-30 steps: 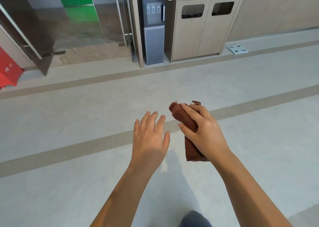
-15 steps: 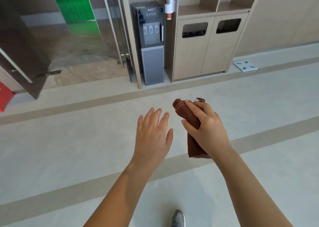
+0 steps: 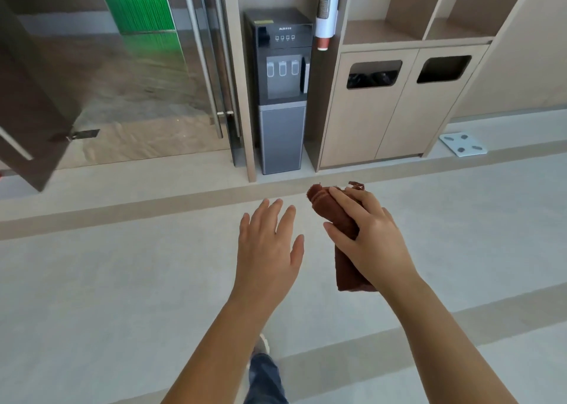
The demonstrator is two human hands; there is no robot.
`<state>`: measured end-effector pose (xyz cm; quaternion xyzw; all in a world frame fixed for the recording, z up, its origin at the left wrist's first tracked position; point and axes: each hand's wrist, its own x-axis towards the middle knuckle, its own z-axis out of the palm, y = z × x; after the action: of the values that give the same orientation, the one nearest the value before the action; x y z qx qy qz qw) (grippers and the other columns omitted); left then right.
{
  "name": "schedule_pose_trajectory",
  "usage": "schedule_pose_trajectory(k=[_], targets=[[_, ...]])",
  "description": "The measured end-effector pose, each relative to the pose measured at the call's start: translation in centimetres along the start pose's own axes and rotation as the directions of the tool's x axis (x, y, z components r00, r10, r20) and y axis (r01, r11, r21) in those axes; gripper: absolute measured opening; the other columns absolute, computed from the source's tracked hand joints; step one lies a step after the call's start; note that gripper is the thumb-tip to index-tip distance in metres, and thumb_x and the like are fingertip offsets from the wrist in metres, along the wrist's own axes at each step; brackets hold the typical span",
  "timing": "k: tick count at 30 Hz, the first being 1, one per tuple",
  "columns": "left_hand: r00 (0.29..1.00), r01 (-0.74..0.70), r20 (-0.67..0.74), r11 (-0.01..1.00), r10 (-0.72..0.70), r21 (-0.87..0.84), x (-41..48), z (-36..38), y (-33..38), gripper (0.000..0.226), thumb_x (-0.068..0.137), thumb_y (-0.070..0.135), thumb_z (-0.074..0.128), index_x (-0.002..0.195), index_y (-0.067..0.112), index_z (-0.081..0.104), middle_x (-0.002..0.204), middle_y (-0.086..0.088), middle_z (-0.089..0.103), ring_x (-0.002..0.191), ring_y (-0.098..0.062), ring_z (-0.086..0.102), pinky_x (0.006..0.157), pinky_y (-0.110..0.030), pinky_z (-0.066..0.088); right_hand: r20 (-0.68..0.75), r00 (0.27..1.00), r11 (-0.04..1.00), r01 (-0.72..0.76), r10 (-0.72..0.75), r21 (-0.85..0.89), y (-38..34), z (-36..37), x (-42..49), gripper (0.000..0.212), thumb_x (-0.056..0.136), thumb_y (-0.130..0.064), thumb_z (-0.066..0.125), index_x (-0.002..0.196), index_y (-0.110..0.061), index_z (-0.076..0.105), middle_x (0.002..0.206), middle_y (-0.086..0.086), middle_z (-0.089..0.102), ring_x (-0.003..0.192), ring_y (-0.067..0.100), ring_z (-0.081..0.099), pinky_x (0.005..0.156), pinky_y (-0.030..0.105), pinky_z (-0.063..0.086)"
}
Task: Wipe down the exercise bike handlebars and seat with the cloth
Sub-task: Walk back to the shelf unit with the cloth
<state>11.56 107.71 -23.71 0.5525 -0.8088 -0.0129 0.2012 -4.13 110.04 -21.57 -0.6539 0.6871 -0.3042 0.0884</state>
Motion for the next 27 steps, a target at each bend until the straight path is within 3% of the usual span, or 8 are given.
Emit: schedule_pose_trajectory(k=[4,6,10,11,14,16,24,27], targets=[[0.999,0.047,0.021,0.995,-0.046,-0.090,9.4,0.5,-5.1,0.051,0.088,0.038,0.039,0.130,0.011,0.051,0.139,-0.013,0.046,0.132,-0.032,0.036,0.108,-0.047,0.017,0.001,1.000,1.000,0.010,-0.010,-0.019,-1.5,2.9,10.8,0.054,0.085,-0.033,0.060,0.135,-0.035,0.041,0.137,-0.003,0.044,0.106,0.030,0.049,0.088,0.036,0.041],[1.000,0.024,-0.009,0.998,-0.025,-0.062,14.0,0.3,-7.1,0.056,0.086,0.040,0.033,0.130,0.010,0.051,0.138,-0.013,0.047,0.132,-0.033,0.036,0.108,-0.047,0.016,-0.001,1.000,0.999,0.016,-0.016,-0.028,-2.1,4.0,15.8,0.055,0.085,-0.034,0.060,0.136,-0.035,0.039,0.137,-0.003,0.043,0.106,0.030,0.049,0.089,0.036,0.042],[1.000,0.010,0.016,0.996,-0.008,-0.093,22.5,0.9,-10.4,0.050,0.093,0.036,0.039,0.137,0.014,0.041,0.147,-0.009,0.035,0.139,-0.028,0.023,0.112,-0.043,0.007,-0.015,1.000,0.999,0.024,-0.024,-0.037,-2.3,5.8,24.2,0.055,0.086,-0.035,0.059,0.137,-0.035,0.038,0.138,-0.002,0.043,0.109,0.029,0.049,0.090,0.039,0.044],[1.000,0.012,0.015,0.996,-0.011,-0.090,24.4,1.5,-11.0,0.049,0.093,0.036,0.040,0.138,0.015,0.041,0.147,-0.008,0.034,0.139,-0.027,0.022,0.113,-0.044,0.008,-0.020,1.000,0.999,0.020,-0.021,-0.038,-2.1,6.2,26.0,0.055,0.085,-0.035,0.059,0.137,-0.035,0.038,0.138,-0.002,0.043,0.110,0.030,0.049,0.090,0.040,0.044],[0.999,-0.037,-0.039,0.998,0.035,-0.047,29.8,3.1,-12.0,0.043,0.088,0.032,0.052,0.123,0.008,0.057,0.129,-0.016,0.054,0.124,-0.036,0.046,0.103,-0.053,0.026,-0.029,0.999,0.999,0.015,-0.017,-0.036,-1.0,7.1,31.3,0.056,0.085,-0.036,0.060,0.137,-0.035,0.038,0.138,-0.001,0.043,0.112,0.030,0.048,0.091,0.042,0.045],[0.994,-0.058,-0.092,0.998,0.056,-0.016,33.4,4.7,-12.5,0.042,0.082,0.029,0.062,0.117,0.006,0.061,0.120,-0.017,0.061,0.115,-0.038,0.054,0.096,-0.055,0.029,-0.032,0.999,1.000,0.016,-0.017,-0.026,0.2,7.8,35.2,0.056,0.085,-0.035,0.060,0.137,-0.033,0.038,0.138,0.000,0.043,0.112,0.032,0.048,0.091,0.043,0.046],[0.982,-0.121,-0.149,0.993,0.118,-0.012,49.6,9.9,-12.2,0.041,0.081,0.026,0.064,0.117,0.005,0.060,0.119,-0.018,0.060,0.114,-0.038,0.054,0.093,-0.059,0.039,-0.066,0.997,0.999,0.052,-0.051,0.016,6.6,8.5,51.1,0.056,0.085,-0.033,0.061,0.137,-0.032,0.039,0.136,0.000,0.044,0.111,0.031,0.049,0.088,0.037,0.043],[0.971,-0.163,-0.175,0.987,0.161,-0.001,55.8,11.0,-11.1,0.042,0.083,0.030,0.055,0.116,0.005,0.061,0.119,-0.016,0.061,0.115,-0.037,0.054,0.094,-0.056,0.037,-0.073,0.996,0.998,0.048,-0.046,0.029,9.1,7.7,57.0,0.055,0.085,-0.032,0.061,0.136,-0.032,0.041,0.135,0.000,0.044,0.111,0.030,0.049,0.089,0.036,0.042]])
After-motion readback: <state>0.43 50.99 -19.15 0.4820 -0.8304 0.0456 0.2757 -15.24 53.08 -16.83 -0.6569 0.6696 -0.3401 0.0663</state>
